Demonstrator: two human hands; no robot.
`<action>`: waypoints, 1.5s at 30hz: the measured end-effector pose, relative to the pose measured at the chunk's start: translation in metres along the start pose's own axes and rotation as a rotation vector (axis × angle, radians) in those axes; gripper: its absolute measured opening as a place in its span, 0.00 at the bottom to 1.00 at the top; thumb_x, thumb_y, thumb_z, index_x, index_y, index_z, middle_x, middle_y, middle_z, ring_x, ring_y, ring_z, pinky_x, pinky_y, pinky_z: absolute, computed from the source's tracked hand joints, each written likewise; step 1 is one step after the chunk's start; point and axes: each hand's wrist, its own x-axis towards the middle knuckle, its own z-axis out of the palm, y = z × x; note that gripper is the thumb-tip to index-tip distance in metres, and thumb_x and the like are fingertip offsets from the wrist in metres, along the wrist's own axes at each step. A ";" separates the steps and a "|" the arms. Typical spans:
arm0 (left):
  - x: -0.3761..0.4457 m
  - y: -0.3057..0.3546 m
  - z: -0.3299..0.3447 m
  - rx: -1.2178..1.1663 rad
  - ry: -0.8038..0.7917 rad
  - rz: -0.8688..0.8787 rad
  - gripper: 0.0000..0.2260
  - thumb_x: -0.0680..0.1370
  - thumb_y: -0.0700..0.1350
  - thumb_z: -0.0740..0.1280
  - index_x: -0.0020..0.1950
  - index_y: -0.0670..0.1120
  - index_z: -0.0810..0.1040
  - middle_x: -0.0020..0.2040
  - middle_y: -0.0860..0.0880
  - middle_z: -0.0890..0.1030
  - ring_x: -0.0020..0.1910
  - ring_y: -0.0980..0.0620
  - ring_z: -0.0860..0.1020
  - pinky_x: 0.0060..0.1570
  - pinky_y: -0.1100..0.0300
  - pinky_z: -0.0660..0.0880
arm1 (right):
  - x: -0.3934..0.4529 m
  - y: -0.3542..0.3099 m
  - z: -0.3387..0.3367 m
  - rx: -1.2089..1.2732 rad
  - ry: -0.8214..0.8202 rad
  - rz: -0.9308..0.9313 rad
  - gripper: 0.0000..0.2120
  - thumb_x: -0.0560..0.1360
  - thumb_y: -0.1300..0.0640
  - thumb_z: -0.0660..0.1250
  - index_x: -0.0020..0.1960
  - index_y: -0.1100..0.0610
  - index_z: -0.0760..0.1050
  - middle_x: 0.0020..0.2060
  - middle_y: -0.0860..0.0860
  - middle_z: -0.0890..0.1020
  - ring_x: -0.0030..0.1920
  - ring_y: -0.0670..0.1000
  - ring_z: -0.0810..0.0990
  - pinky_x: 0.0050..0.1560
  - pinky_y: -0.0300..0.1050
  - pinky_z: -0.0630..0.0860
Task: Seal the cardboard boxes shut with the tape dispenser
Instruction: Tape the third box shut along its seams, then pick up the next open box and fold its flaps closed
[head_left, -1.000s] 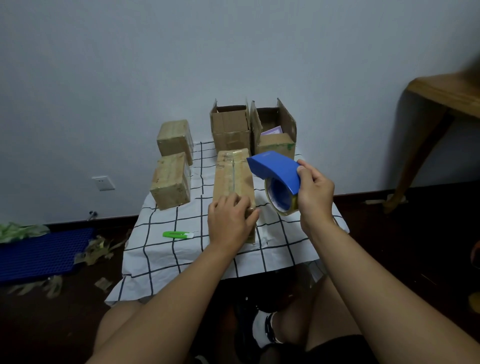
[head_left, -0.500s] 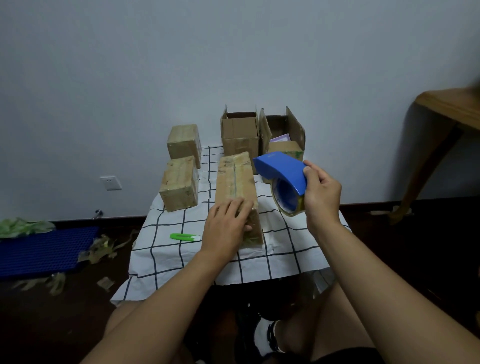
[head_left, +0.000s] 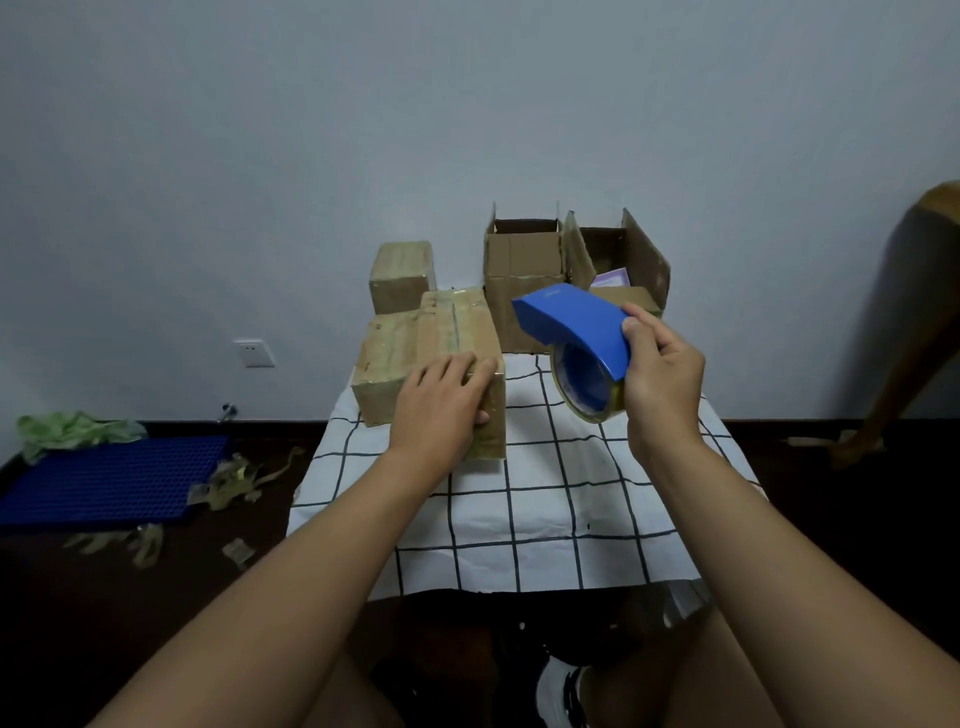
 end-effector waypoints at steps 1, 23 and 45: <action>0.006 -0.002 0.003 0.000 -0.008 -0.001 0.25 0.75 0.50 0.70 0.71 0.50 0.69 0.69 0.47 0.73 0.66 0.45 0.71 0.61 0.52 0.67 | 0.002 0.001 0.002 -0.004 -0.001 0.002 0.10 0.80 0.54 0.65 0.59 0.50 0.82 0.53 0.46 0.83 0.52 0.46 0.81 0.42 0.34 0.79; 0.128 -0.073 0.102 0.010 -0.033 -0.018 0.28 0.75 0.50 0.71 0.73 0.50 0.67 0.70 0.49 0.71 0.69 0.47 0.68 0.66 0.53 0.64 | 0.088 0.060 0.056 -0.052 -0.016 -0.029 0.09 0.81 0.52 0.66 0.51 0.39 0.82 0.53 0.42 0.84 0.54 0.42 0.81 0.48 0.37 0.80; 0.218 -0.061 0.115 -0.310 0.207 -0.164 0.29 0.75 0.50 0.69 0.74 0.48 0.64 0.71 0.46 0.68 0.68 0.44 0.67 0.65 0.46 0.68 | 0.106 0.092 0.041 -0.080 0.004 -0.023 0.10 0.81 0.53 0.65 0.53 0.38 0.81 0.55 0.41 0.83 0.56 0.40 0.80 0.49 0.35 0.78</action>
